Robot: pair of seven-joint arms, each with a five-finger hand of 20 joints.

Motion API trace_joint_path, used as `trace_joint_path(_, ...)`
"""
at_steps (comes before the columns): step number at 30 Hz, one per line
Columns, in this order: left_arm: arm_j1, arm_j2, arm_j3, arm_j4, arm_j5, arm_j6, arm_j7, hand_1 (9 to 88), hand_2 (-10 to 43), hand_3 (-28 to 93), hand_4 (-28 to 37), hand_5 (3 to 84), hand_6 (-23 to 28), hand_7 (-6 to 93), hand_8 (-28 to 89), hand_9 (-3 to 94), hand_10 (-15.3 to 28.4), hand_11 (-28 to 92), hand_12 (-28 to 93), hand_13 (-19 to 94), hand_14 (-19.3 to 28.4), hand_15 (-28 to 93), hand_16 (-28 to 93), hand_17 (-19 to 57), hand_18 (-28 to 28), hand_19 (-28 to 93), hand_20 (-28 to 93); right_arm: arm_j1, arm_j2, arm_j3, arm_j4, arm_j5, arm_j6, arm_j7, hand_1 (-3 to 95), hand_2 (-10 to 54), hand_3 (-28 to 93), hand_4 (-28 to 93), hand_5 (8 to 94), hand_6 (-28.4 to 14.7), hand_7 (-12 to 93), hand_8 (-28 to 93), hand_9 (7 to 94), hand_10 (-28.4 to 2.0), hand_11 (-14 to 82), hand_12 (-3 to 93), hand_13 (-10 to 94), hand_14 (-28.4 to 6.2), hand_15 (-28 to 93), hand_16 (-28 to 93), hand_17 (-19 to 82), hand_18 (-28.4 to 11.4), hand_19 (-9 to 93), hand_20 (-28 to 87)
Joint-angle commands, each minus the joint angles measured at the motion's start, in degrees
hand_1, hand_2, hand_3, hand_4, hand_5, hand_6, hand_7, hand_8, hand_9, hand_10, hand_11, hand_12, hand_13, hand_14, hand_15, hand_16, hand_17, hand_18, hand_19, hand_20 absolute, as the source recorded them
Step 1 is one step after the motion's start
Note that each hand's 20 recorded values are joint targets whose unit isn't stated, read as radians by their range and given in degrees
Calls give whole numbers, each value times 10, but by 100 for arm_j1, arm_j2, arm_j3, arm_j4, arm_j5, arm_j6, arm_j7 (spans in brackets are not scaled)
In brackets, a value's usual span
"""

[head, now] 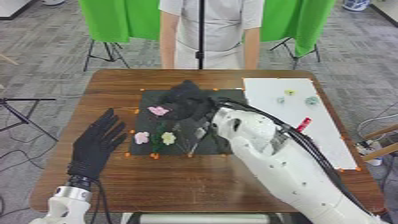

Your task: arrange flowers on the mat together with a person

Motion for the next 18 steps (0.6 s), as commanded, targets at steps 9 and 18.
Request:
trace_joint_path(9,257,-729,-491,-210,387,-285,-119,243,-31,697,-243,293,29,133,-76,207,101,115,189,171,122,133,64,-117,214,387,97,-3937,1474,4760,-2436,5733,-427,1333,167,73,833,-243,396,-49,127,-97,379,-146,139,221,297,-132,261,224,75,-225,482,308)
trace_joint_path(18,435,-604,-378,-226,236,-151,81,240,-33,699,-253,294,28,135,-76,211,101,113,188,169,119,122,70,-118,213,384,96,-5941,653,6092,-3209,6655,566,1068,139,46,825,-241,400,-41,112,-85,381,-146,95,213,303,-137,165,277,58,-227,436,264)
